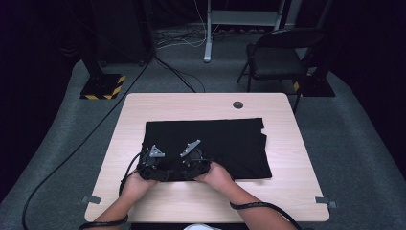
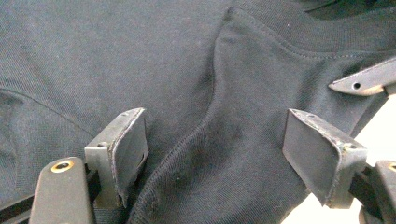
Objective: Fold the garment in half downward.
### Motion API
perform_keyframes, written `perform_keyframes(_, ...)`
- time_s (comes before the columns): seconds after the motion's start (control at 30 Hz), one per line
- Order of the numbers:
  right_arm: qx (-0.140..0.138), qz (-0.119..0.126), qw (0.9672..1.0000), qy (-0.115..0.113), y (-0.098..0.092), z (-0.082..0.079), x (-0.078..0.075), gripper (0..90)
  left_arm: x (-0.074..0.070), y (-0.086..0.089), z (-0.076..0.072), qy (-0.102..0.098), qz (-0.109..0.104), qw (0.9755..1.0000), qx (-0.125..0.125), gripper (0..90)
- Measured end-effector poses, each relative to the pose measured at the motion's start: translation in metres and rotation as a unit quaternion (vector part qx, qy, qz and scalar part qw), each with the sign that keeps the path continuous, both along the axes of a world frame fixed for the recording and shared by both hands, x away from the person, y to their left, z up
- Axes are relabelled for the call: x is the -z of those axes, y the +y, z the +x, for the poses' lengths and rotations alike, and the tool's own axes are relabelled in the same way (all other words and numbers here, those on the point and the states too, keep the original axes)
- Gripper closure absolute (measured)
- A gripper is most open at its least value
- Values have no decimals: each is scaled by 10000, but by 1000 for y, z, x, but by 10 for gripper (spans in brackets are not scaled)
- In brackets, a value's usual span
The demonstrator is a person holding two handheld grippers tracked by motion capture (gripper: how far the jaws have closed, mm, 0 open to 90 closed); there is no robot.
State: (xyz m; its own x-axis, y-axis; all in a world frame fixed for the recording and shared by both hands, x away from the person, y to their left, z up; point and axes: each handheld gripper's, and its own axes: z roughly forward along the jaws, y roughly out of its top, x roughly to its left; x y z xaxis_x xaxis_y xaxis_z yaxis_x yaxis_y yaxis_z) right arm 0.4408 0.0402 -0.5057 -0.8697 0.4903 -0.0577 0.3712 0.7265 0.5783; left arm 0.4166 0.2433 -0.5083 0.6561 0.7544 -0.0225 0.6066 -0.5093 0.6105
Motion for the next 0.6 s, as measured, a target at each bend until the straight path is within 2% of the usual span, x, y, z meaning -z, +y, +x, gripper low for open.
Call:
perform_keyframes(0.03, 18, 21, 10000, -17, 0, 0, 0, 220, 0, 0, 0, 15, -12, 10000, -7, 220)
perform_keyframes(0.17, 109, 126, 9997, 201, -3, 3, -1, 223, 1, 1, 0, 13, -49, 10000, -16, 218)
perform_keyframes(0.3, 240, 368, 9987, 271, -18, 13, -11, 228, 1, 1, 0, 19, -39, 10000, -2, 216)
perform_keyframes(0.43, 713, 340, 9967, 202, -47, 30, -19, 235, 1, 1, 0, 3, -56, 10000, -2, 211)
perform_keyframes(0.6, 1187, 204, 9925, 217, -81, 44, -14, 241, 2, 1, 0, -10, -60, 10000, -13, 202)
